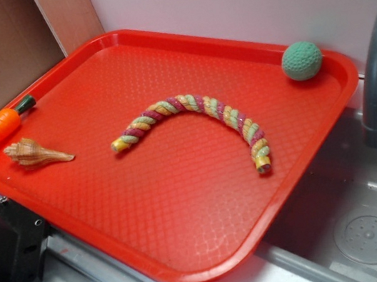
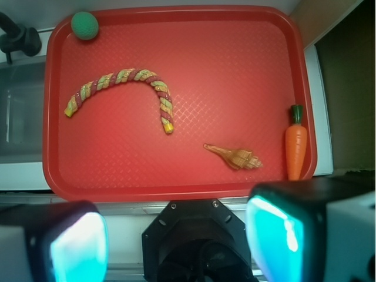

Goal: Grab the carrot.

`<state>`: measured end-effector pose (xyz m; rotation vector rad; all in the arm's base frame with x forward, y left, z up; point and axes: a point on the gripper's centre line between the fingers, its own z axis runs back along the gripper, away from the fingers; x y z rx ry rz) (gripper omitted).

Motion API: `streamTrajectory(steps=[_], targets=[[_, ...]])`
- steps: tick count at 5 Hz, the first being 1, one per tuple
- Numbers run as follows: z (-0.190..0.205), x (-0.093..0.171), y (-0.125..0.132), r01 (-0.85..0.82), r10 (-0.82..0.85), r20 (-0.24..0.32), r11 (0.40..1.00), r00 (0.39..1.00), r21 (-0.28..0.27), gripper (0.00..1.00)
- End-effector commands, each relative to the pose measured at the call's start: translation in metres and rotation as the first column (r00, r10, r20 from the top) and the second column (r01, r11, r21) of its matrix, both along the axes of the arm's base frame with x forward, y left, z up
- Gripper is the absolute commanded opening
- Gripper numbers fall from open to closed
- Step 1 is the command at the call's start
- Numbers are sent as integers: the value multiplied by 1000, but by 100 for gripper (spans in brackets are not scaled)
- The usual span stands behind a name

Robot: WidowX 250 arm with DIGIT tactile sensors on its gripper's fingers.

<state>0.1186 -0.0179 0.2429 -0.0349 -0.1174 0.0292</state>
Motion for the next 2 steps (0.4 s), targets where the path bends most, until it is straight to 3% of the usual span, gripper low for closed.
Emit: streamTrajectory(steps=[1, 2], targets=[[0, 0, 0, 0, 0, 0, 1000, 1000, 0, 100], [-50, 12, 48, -210, 212, -66, 977, 975, 37, 100]])
